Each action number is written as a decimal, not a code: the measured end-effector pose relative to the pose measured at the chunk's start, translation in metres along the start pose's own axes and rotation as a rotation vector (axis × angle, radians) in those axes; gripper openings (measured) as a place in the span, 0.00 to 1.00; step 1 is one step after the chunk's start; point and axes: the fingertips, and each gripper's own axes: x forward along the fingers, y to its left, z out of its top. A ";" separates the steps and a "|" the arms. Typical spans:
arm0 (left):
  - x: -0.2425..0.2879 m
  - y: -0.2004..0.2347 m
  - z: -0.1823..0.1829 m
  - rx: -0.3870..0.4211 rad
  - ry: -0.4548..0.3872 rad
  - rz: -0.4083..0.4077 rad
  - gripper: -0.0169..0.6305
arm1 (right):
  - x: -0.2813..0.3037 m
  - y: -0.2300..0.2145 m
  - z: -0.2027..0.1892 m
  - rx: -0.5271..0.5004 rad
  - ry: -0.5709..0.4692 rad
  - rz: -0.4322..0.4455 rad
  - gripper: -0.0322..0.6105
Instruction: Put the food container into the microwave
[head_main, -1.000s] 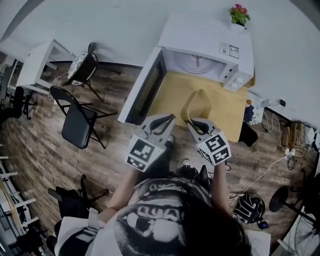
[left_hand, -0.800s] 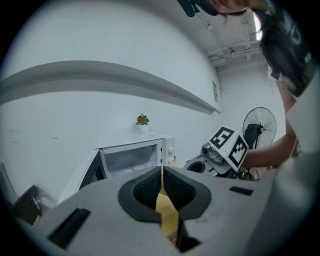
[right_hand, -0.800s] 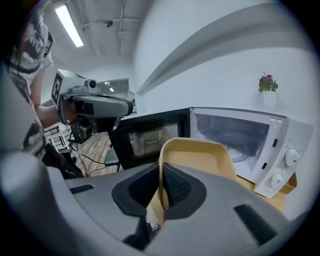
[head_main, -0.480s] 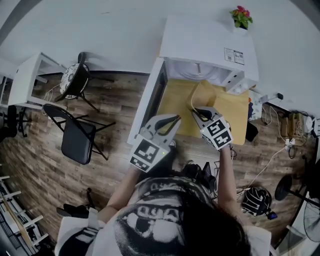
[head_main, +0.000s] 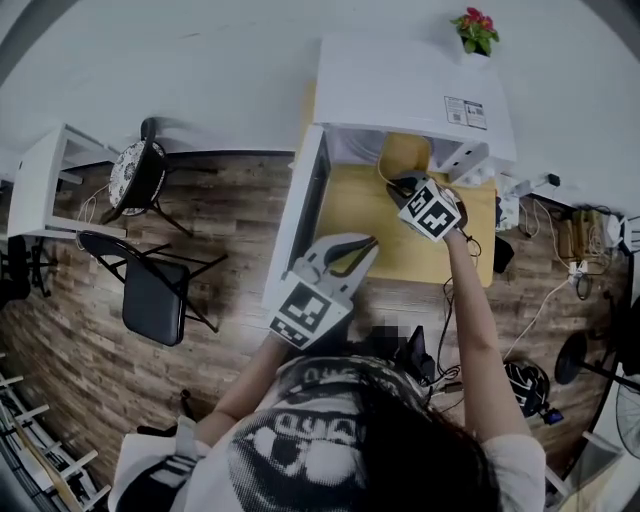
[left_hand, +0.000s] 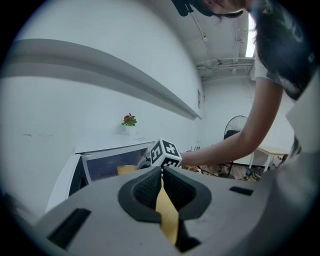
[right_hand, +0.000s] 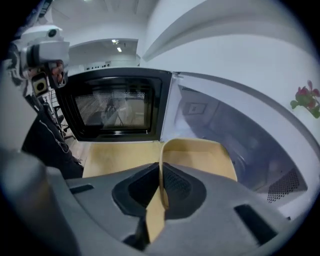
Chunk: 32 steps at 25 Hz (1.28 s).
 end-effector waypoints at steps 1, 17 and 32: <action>0.002 0.000 -0.001 -0.003 0.000 -0.007 0.04 | 0.004 -0.005 -0.004 -0.018 0.024 0.003 0.09; 0.013 0.001 -0.011 -0.016 0.056 -0.027 0.04 | 0.054 -0.052 -0.014 -0.221 0.133 -0.034 0.09; 0.013 0.001 -0.011 -0.016 0.062 -0.035 0.04 | 0.069 -0.085 0.000 -0.196 0.111 -0.112 0.12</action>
